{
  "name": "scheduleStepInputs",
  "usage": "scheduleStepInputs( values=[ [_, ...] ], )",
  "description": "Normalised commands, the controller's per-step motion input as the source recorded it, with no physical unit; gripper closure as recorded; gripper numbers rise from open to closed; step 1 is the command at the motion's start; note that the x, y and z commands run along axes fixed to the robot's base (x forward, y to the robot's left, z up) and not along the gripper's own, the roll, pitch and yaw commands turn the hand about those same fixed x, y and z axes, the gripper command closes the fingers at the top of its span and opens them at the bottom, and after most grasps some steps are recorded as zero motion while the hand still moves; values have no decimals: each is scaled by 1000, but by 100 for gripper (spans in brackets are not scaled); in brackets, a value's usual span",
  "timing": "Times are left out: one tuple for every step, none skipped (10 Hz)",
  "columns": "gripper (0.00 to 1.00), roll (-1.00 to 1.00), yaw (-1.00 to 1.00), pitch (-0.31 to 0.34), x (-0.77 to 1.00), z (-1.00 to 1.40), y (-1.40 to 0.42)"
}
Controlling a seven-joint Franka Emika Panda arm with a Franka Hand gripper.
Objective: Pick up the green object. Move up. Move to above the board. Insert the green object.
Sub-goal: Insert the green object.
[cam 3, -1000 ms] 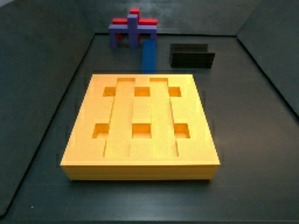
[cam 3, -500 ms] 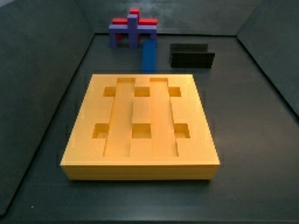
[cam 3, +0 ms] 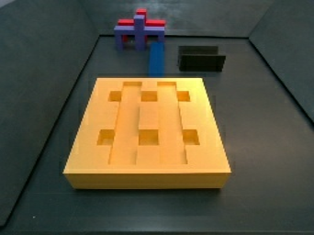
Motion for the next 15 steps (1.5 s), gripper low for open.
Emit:
scheduleStepInputs(
  values=[
    [100, 0, -71, 53, 0, -917, 3],
    [100, 0, -69, 0, -106, -1000, -117],
    [100, 49, 0, 0, 0, -1000, -537],
    [100, 39, -29, 0, -20, -1000, -509],
    [100, 0, -120, 0, -300, -1000, -6],
    [100, 0, -89, 30, -457, -1000, 0],
    [100, 0, -111, 37, -517, -977, 100],
    [100, -44, -126, 0, -540, -1000, 106],
    [100, -177, -106, -106, -186, -731, -89],
    [100, -161, 0, -123, 0, -751, 0],
    [100, -100, 117, -43, 257, -826, -174],
    [100, -163, 169, 0, 314, -754, -83],
    [100, -40, 223, 0, 254, -597, 0],
    [100, 21, 43, 0, 103, -546, 0],
    [100, 114, 29, 31, 0, -477, 0]
  ],
)
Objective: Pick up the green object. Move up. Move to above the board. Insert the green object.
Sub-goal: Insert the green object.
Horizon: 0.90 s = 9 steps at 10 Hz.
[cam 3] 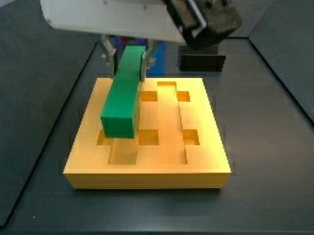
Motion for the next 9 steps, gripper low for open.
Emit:
scheduleStepInputs(
  values=[
    [100, 174, 40, 41, 29, -466, -31],
    [100, 383, 0, 80, 23, -497, -63],
    [100, 297, 0, 64, 46, -391, -106],
    [100, 170, -51, 90, 0, -120, -111],
    [100, 119, 0, 40, 0, -111, -117],
    [100, 100, 0, 0, 0, -229, -34],
    [100, 136, 134, 0, 0, -329, -3],
    [100, 181, 409, -34, 0, -340, -86],
    [100, 150, 289, 0, 66, -234, -114]
  ],
)
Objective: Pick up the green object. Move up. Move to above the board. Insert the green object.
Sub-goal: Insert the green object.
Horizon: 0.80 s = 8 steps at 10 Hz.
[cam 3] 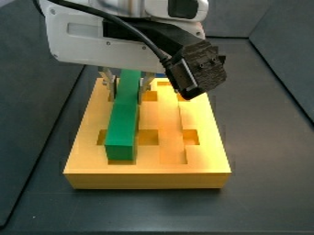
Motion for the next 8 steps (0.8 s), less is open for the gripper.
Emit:
scheduleStepInputs(
  values=[
    [100, 36, 9, 0, 0, -114, -60],
    [100, 43, 0, 0, 0, -126, -74],
    [100, 24, 0, 0, 0, -114, -89],
    [100, 0, 0, -7, 0, -151, -149],
    [100, -29, 0, -27, 6, -206, -183],
    [100, -99, 0, -56, 0, -303, -134],
    [100, -106, -20, -59, 0, -363, 0],
    [100, -110, -43, -47, 0, -269, 0]
  ],
)
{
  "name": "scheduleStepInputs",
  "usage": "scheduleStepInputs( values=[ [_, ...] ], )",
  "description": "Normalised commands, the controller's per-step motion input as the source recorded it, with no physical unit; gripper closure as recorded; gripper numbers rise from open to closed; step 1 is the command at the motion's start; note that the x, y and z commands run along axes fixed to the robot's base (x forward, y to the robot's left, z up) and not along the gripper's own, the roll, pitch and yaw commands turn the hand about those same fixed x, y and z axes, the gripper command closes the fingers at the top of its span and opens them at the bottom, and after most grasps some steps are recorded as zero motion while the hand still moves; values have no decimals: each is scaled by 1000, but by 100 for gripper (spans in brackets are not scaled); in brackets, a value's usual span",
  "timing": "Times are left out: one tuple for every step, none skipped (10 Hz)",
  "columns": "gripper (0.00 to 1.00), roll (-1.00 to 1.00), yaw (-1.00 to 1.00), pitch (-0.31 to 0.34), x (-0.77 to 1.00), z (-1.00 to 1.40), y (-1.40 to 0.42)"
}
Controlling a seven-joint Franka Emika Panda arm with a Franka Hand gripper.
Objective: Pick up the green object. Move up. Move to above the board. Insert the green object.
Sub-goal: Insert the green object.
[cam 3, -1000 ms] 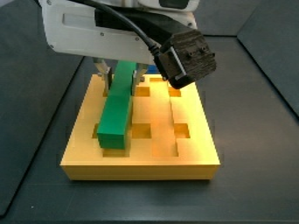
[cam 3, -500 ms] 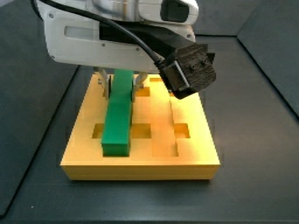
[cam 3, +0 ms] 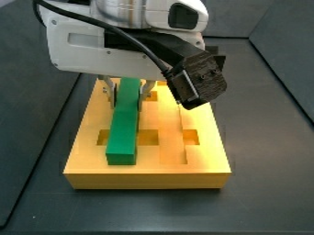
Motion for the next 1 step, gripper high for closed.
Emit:
scheduleStepInputs(
  values=[
    [100, 0, 0, 0, 0, 0, 0]
  ],
)
